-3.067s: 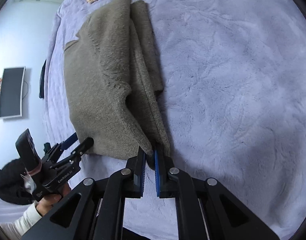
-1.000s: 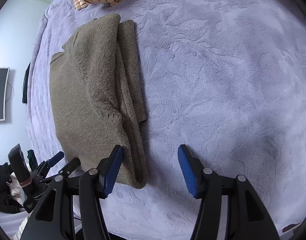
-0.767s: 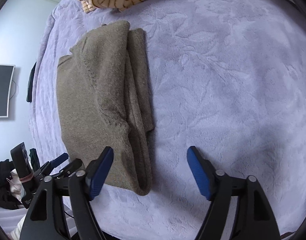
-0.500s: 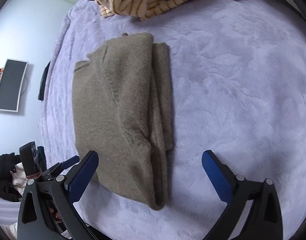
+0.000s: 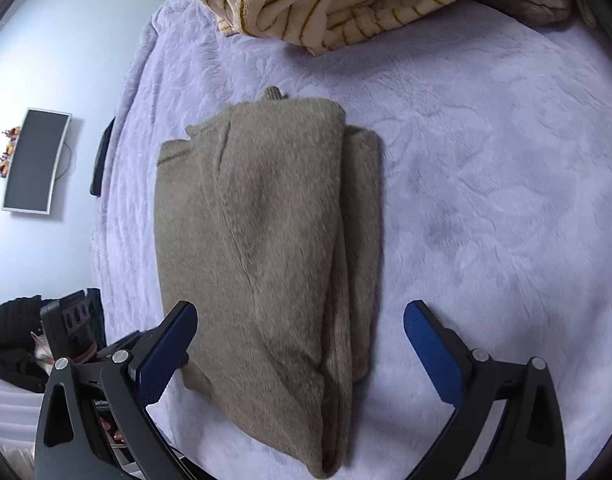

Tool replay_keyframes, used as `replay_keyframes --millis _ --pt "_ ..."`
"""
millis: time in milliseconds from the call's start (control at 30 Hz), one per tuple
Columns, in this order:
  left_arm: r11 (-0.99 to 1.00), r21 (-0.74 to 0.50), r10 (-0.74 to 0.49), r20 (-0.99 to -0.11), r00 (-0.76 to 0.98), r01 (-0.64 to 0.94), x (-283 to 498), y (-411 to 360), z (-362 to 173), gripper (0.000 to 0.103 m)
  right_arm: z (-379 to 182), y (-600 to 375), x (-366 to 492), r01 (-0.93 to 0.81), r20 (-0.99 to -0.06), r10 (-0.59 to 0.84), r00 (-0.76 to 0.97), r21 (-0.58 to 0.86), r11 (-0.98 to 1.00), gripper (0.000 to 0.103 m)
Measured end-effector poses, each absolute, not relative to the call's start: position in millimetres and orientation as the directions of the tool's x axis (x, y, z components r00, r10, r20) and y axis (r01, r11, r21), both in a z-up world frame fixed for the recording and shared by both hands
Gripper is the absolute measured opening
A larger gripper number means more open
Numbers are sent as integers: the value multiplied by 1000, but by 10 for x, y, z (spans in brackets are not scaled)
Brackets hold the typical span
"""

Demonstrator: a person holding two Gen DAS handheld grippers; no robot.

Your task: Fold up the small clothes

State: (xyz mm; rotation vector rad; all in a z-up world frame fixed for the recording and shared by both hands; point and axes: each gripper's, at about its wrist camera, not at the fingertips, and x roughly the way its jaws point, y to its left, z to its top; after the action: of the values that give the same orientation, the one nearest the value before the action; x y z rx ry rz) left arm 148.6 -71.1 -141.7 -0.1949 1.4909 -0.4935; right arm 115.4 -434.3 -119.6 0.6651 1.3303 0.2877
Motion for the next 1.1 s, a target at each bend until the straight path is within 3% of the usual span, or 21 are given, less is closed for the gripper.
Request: replay_keyframes --millis 233,533,933,967,1000,1100 --pt "863 -471 -477 -879 -16 183 1425 -848 -1500 91 -1387 -4422 1456 155 -746 622 237 661 734 103" --pt "848 -513 -518 -855 7 132 1486 -854 -1478 91 -1416 -4318 1769 88 -613 761 212 788 610 103" --pt "817 -563 -562 -826 -41 126 1564 -879 -1711 91 -1744 -4263 1898 167 -622 767 160 783 600 102" --pt "816 -564 -564 -825 -44 122 1556 -872 -1709 91 -1740 -4269 1895 181 -628 761 160 777 603 97" --pt "817 -565 -564 -825 -47 118 1551 -843 -1700 90 -1735 -4282 1886 196 -649 745 157 759 620 81" --pt "811 -574 -574 -818 -34 112 1515 -749 -1644 80 -1736 -4388 1826 230 -650 743 159 756 612 51"
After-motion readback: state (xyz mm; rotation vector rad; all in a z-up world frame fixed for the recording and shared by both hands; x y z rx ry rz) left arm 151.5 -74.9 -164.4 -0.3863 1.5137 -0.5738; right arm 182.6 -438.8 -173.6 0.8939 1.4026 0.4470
